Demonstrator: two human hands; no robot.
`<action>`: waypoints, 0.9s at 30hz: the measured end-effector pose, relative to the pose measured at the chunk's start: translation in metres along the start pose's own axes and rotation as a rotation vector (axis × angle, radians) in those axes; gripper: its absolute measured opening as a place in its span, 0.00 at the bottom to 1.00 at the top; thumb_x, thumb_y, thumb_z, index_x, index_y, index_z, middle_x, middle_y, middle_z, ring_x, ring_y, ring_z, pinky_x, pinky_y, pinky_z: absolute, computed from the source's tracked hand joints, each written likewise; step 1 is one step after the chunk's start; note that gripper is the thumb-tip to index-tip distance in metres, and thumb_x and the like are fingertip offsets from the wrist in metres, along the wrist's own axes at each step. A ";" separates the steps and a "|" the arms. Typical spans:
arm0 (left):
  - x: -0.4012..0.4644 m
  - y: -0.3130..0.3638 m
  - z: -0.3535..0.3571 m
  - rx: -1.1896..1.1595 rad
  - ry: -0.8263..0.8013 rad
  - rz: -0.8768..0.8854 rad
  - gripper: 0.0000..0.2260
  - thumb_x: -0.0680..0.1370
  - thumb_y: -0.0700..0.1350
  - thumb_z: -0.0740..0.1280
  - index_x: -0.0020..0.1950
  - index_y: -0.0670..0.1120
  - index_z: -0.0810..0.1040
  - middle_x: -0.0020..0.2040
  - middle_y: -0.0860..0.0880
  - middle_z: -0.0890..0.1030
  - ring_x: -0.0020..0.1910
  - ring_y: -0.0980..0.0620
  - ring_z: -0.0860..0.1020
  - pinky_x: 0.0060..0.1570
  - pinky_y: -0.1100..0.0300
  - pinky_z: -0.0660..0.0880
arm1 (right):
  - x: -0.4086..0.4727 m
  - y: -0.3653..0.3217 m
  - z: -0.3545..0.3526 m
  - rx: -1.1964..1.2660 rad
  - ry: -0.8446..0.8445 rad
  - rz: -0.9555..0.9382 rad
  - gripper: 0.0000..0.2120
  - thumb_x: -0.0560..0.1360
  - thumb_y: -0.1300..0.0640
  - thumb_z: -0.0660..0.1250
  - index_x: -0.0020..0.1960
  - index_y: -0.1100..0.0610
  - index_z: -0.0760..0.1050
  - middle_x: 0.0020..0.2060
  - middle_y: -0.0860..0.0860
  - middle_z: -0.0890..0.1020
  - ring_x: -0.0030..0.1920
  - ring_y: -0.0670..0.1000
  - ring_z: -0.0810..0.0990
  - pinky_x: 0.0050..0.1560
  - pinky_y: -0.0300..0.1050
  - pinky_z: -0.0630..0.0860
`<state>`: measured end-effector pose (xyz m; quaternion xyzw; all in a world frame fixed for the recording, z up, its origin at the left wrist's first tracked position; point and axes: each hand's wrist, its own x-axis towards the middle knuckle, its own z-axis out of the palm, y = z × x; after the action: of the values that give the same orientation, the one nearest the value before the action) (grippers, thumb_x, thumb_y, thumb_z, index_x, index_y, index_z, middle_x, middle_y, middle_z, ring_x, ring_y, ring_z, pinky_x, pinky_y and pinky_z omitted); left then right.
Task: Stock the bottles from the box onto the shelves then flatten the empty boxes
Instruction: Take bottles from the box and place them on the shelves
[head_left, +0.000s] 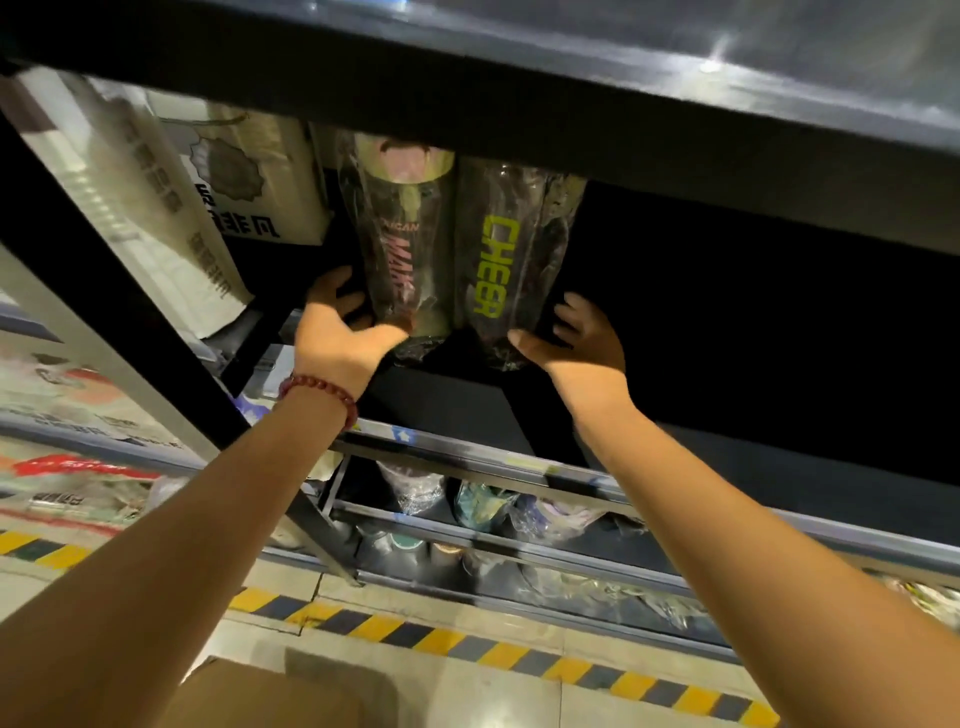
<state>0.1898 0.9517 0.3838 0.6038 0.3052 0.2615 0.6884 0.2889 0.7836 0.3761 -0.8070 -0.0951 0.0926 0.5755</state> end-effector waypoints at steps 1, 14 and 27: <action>-0.012 -0.001 -0.005 0.029 -0.020 0.014 0.33 0.63 0.35 0.77 0.66 0.41 0.68 0.63 0.41 0.75 0.59 0.48 0.76 0.57 0.56 0.75 | -0.014 -0.001 -0.011 0.049 -0.009 0.022 0.34 0.68 0.59 0.76 0.70 0.58 0.65 0.66 0.53 0.73 0.64 0.51 0.72 0.59 0.41 0.71; -0.262 0.004 0.125 0.446 -0.963 -0.225 0.46 0.58 0.75 0.67 0.65 0.44 0.71 0.65 0.49 0.72 0.63 0.62 0.71 0.68 0.67 0.63 | -0.271 0.048 -0.250 0.127 0.264 0.354 0.21 0.70 0.64 0.73 0.62 0.58 0.73 0.55 0.54 0.79 0.56 0.53 0.78 0.56 0.48 0.77; -0.577 -0.066 0.313 0.672 -1.461 -0.375 0.27 0.68 0.29 0.72 0.65 0.36 0.68 0.48 0.46 0.74 0.39 0.58 0.74 0.36 0.71 0.76 | -0.578 0.180 -0.472 0.265 0.871 0.801 0.27 0.65 0.62 0.76 0.62 0.63 0.72 0.51 0.56 0.78 0.50 0.53 0.77 0.47 0.39 0.75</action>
<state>0.0291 0.3124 0.4051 0.7344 -0.0616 -0.4215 0.5285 -0.1377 0.1456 0.3805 -0.6651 0.4726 -0.0256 0.5776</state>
